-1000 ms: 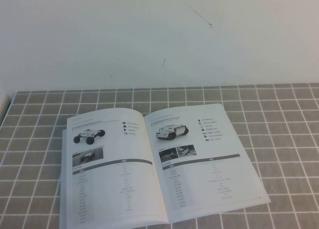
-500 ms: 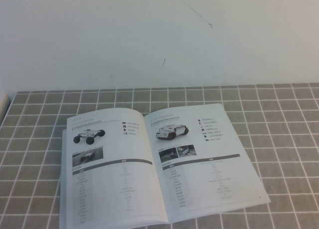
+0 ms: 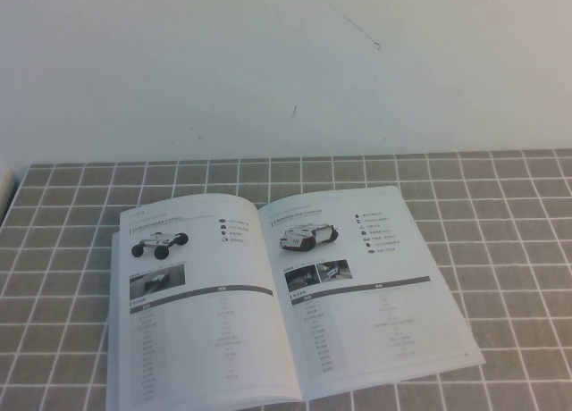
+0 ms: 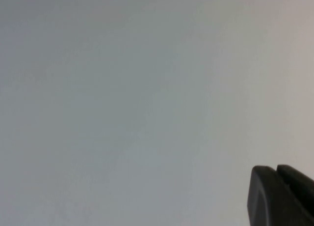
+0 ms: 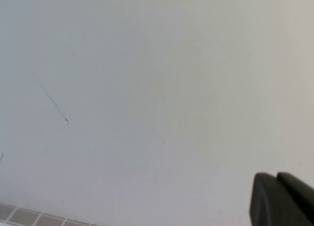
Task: Close book
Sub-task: 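Close the open booklet and leave it lying on the table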
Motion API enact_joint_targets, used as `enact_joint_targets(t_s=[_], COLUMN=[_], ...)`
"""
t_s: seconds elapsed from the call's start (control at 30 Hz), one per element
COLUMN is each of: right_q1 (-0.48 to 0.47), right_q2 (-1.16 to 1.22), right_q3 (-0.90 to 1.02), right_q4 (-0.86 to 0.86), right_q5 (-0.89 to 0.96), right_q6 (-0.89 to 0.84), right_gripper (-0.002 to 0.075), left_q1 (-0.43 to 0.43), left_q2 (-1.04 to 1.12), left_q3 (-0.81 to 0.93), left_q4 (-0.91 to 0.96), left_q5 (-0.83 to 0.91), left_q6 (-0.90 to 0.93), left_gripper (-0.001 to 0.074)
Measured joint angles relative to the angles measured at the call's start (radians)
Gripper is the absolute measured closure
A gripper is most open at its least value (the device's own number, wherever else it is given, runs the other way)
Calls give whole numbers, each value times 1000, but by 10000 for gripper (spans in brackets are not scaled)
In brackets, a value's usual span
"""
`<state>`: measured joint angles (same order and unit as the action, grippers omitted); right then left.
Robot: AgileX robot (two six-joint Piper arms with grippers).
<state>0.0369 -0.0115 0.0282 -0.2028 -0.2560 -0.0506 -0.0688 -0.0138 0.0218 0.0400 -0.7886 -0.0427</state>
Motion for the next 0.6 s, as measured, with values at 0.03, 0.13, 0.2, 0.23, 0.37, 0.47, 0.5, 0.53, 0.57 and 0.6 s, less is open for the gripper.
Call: enact_joint_targets(t_s=[0.03, 0.13, 0.2, 0.23, 0.37, 0.47, 0.5, 0.53, 0.57, 0.6], right_q1=[0, 0, 0, 0, 0, 0, 0, 0, 0, 0], right_q2=[0, 0, 0, 0, 0, 0, 0, 0, 3, 11], right_q3=[0, 0, 0, 0, -55, -143, -173, -202, -233, -260], right_q4=[0, 0, 0, 0, 0, 0, 0, 0, 1, 4], right_q5=[-9, -44, -63, -63, 69, 167, 195, 225, 256, 300], right_q6=[0, -2, -2, -4, -13, -19, -21, -22, -20, -10], right_gripper=[729, 729, 729, 729, 729, 729, 729, 729, 729, 729], left_q1=[0, 0, 0, 0, 0, 0, 0, 0, 0, 0], left_q2=[0, 0, 0, 0, 0, 0, 0, 0, 0, 2], left_q3=[0, 0, 0, 0, -24, -132, -173, -202, -235, -263], left_q4=[0, -3, -20, -40, -75, -79, -79, -81, -81, -81], left_q5=[-21, -69, -72, -63, 86, 338, 414, 463, 508, 534], left_q6=[-1, -1, 3, 3, -57, -59, -48, -34, -15, 9], left_gripper=[738, 738, 738, 738, 738, 738, 738, 738, 738, 738])
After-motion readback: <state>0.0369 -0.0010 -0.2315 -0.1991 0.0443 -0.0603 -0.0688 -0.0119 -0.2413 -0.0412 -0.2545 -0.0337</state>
